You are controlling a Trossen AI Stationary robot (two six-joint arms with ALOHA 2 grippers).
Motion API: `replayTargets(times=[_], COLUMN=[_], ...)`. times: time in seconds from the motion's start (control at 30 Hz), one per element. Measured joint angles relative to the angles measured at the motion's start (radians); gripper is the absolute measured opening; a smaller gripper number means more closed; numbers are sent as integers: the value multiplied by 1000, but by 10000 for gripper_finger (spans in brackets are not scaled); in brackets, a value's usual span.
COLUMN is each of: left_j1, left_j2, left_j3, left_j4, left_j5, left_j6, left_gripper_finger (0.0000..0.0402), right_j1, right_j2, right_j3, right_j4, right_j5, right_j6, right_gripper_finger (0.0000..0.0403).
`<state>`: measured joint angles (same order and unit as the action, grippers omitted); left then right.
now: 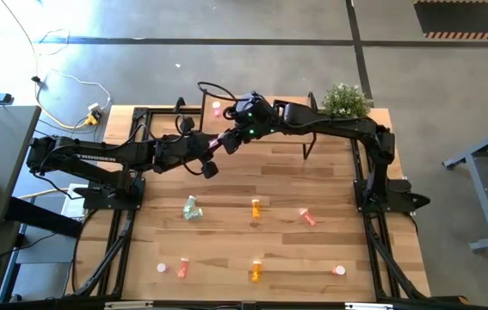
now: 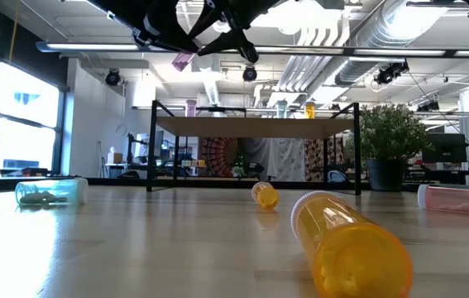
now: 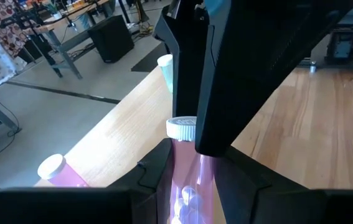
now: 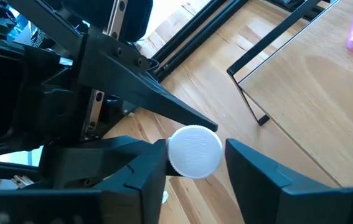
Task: Pick and place medicine bottles onto shelf by color
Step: Put the top violet pill bottle aligned with the other violet pill bottle on the shelf
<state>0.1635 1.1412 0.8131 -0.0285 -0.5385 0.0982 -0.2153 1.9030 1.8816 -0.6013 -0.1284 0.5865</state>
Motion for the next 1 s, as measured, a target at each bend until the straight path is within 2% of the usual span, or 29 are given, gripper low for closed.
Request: replayTargets(times=[0.2, 0.6, 0.73, 1.0], left_j1=[0, 0, 0, 0], left_j2=[0, 0, 0, 0], left_j3=[0, 0, 0, 0], left_j4=[5, 6, 5, 2], left_j5=[-2, -6, -5, -15], left_j6=[2, -38, -40, -42], left_gripper_finger=[93, 95, 113, 177], right_j1=[0, 0, 0, -3], right_j2=[1, 2, 3, 5], right_j3=[0, 0, 0, 0], right_j4=[12, 14, 15, 12], right_j5=[0, 1, 1, 4], right_j6=[0, 1, 0, -8], right_gripper_finger=[121, 118, 117, 117])
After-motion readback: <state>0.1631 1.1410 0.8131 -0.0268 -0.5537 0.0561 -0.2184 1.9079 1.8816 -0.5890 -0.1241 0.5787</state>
